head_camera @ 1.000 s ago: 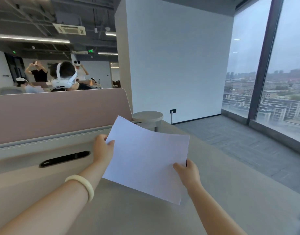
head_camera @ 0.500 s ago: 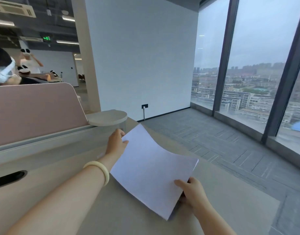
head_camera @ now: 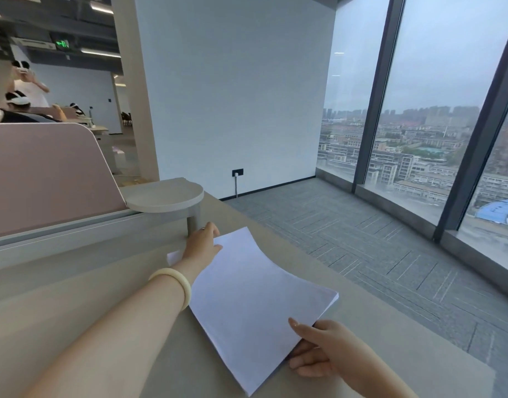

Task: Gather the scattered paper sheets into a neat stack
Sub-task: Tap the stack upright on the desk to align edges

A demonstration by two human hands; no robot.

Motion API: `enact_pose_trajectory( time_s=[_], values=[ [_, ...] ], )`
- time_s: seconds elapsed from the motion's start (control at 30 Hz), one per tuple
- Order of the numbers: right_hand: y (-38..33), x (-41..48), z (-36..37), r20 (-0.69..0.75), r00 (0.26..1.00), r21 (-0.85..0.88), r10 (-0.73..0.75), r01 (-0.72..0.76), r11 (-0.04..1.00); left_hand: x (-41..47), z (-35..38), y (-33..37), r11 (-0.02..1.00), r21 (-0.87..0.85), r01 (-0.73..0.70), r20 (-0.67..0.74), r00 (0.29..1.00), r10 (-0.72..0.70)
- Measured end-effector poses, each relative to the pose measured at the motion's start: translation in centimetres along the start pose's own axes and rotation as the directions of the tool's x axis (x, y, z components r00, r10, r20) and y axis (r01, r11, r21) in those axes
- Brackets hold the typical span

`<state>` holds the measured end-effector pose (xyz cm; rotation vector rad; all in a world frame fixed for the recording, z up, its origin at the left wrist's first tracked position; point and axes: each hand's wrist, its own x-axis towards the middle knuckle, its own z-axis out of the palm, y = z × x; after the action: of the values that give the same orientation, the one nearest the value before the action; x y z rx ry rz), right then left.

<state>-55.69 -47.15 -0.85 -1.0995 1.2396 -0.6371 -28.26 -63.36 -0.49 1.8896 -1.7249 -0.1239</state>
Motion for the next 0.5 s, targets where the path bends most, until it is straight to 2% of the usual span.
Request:
enact_pose_trajectory(
  time_s=[0.13,0.23,0.3,0.37,0.43,0.5],
  values=[
    [-0.6,-0.7,-1.1,-0.016,0.997,-0.156,0.07,-0.071,0.985,-0.2,0.5,-0.5,0.998,0.036,0.053,0.039,0.998,-0.054],
    [-0.7,-1.0,-1.9,-0.05,0.994,-0.227,0.095,-0.104,0.968,-0.4,0.5,-0.6,0.994,-0.013,0.107,0.084,0.991,-0.105],
    [-0.8,-1.1,-2.4,-0.087,0.993,-0.253,0.08,-0.1,0.962,-0.7,0.2,-0.5,0.989,-0.053,0.14,0.089,0.987,-0.135],
    [-0.7,-0.6,-3.1,-0.189,0.982,-0.282,-0.018,-0.036,0.959,-1.3,-0.4,-0.5,0.98,-0.119,0.16,0.047,0.987,-0.156],
    [-0.3,0.7,-4.2,-0.356,0.905,-0.313,-0.231,0.118,0.942,-2.4,-1.3,-0.6,0.968,-0.184,0.174,-0.03,0.983,-0.182],
    [0.2,2.1,-5.0,-0.514,0.75,-0.345,-0.416,0.263,0.901,-4.2,-2.1,-0.8,0.953,-0.218,0.211,-0.092,0.968,-0.235]
  ],
)
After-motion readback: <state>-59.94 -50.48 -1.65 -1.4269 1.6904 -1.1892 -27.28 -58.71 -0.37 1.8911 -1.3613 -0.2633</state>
